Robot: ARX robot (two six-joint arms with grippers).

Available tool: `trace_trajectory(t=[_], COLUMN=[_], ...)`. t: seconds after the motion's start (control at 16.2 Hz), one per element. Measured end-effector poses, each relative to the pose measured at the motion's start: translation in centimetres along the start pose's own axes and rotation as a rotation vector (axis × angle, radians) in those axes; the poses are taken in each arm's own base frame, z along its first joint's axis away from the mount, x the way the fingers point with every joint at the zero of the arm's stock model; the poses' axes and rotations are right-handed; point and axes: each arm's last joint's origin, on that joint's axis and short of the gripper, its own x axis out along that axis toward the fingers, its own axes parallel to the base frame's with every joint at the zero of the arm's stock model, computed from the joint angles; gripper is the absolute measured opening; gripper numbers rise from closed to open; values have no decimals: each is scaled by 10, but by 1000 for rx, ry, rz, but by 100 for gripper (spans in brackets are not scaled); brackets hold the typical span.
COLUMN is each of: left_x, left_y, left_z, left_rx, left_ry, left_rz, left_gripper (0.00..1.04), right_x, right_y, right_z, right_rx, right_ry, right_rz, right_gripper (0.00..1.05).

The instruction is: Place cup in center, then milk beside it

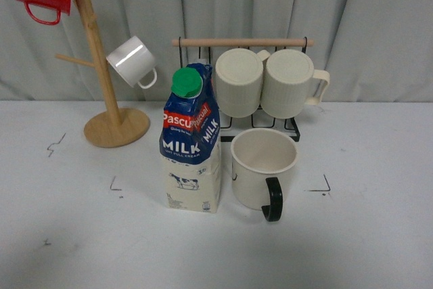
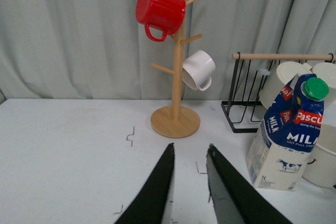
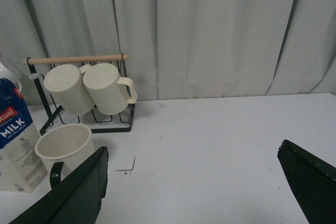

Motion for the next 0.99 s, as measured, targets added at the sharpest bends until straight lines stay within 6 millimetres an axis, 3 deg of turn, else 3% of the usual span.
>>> trace_trajectory(t=[0.43,0.99], left_x=[0,0], left_y=[0,0], left_z=[0,0], left_rx=[0,2], left_ry=[0,0], left_rz=[0,0], left_gripper=[97,98], right_x=[0,0], right_y=[0,0], right_z=[0,0], right_rx=[0,0], right_ry=[0,0], right_rz=[0,0], right_gripper=[98,98])
